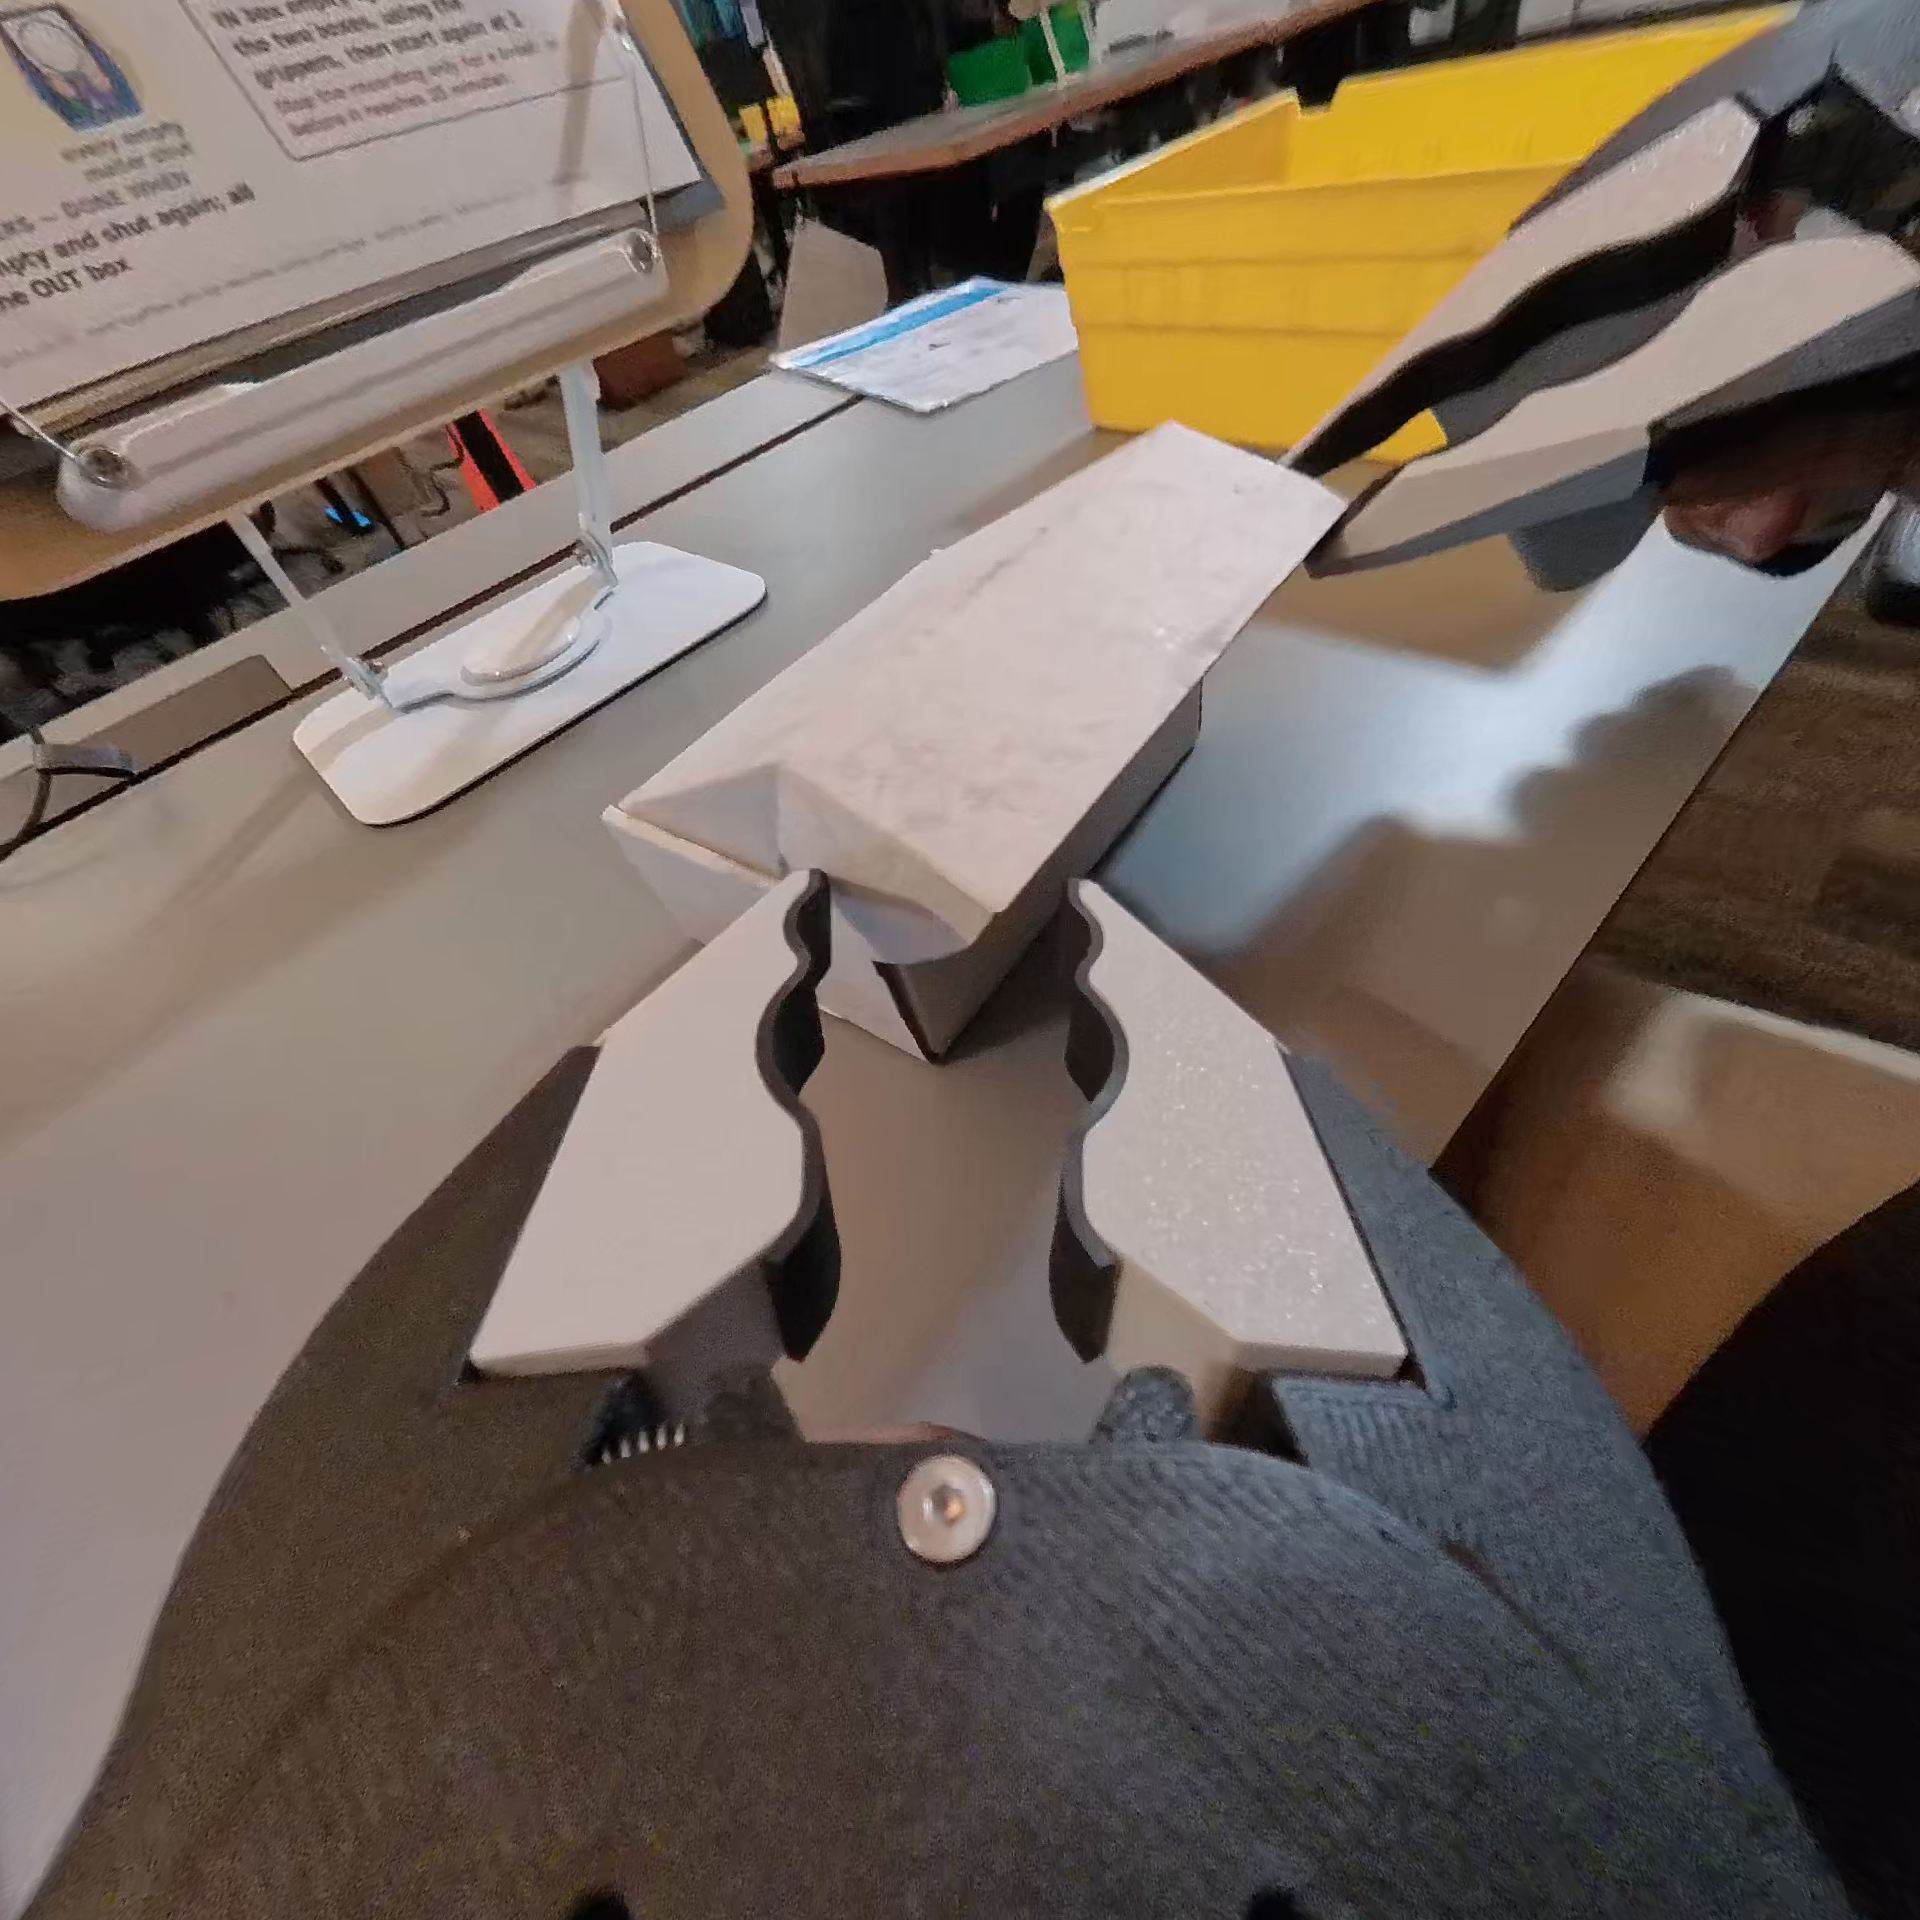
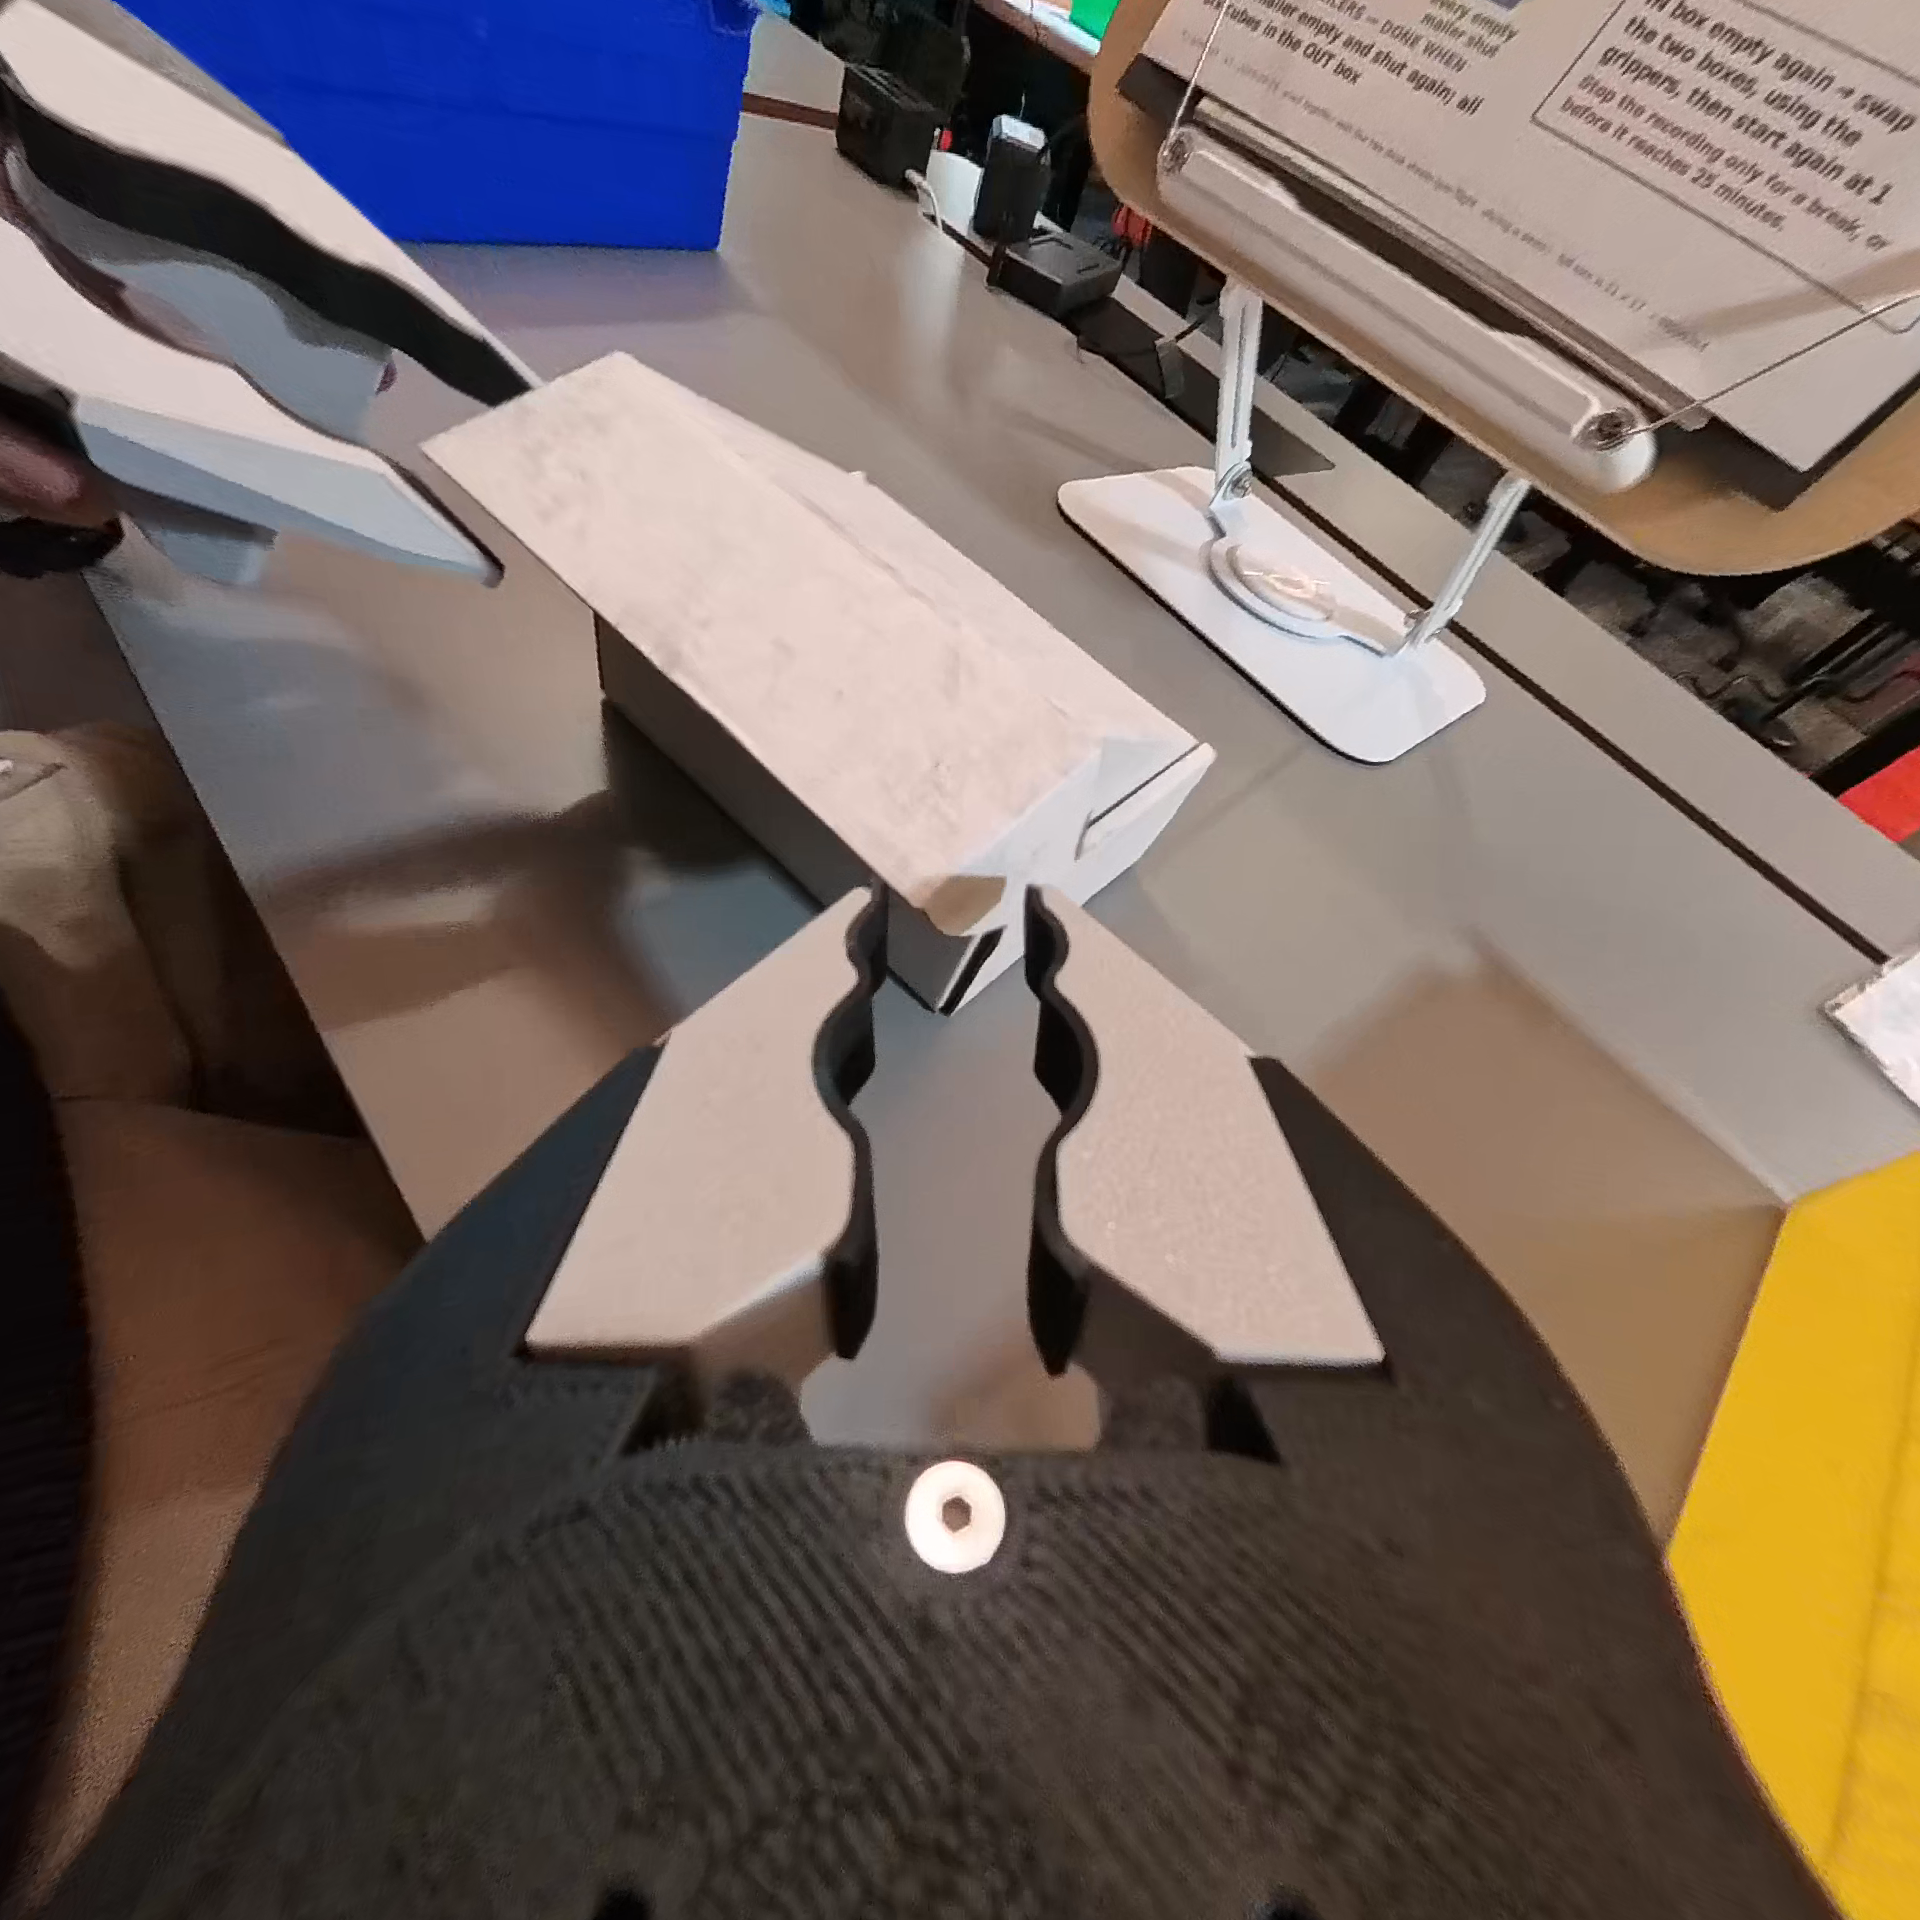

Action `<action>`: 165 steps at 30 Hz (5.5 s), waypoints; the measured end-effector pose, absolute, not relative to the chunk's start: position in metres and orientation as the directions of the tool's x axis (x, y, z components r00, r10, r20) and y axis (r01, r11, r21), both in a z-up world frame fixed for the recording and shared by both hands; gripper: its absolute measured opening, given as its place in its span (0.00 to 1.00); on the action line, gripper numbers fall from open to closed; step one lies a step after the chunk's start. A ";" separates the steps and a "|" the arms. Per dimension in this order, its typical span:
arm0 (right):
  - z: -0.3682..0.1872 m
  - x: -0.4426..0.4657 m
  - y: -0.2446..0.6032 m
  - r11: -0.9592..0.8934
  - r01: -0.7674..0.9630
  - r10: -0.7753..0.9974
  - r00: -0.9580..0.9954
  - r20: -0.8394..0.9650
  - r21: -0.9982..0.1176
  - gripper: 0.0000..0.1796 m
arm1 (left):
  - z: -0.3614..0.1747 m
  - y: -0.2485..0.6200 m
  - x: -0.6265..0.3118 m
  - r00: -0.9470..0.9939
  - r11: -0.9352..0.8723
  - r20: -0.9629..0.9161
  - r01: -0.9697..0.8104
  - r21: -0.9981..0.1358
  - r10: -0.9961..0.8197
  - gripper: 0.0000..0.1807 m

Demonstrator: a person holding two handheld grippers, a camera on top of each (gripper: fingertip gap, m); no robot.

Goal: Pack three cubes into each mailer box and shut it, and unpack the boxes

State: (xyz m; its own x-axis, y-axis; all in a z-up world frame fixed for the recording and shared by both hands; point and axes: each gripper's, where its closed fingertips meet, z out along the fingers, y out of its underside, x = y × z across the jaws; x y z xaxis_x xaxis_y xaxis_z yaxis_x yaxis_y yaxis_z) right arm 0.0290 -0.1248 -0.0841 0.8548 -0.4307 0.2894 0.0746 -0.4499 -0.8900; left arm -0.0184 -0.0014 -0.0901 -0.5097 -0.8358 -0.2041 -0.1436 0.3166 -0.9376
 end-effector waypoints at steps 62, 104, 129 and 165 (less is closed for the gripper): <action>-0.108 0.014 -0.121 -0.637 0.060 -0.334 0.877 0.345 -0.769 0.02 | -0.127 -0.001 -0.026 -0.543 0.604 -0.439 -0.167 -0.779 -0.716 0.00; -0.116 0.020 -0.125 -0.661 0.064 -0.336 0.866 0.371 -0.748 0.00 | -0.125 0.000 -0.025 -0.510 0.657 -0.521 -0.121 -0.744 -0.684 0.15; -0.073 0.028 -0.126 -0.086 -0.455 -0.294 0.862 -0.414 -0.886 0.33 | -0.061 0.020 -0.023 -0.585 -0.273 0.514 -0.453 -0.848 -0.627 0.17; -0.097 0.023 -0.113 -0.221 -0.454 -0.332 0.867 -0.371 -0.864 0.14 | -0.107 0.002 -0.018 -0.533 0.038 0.237 -0.454 -0.890 -0.812 0.19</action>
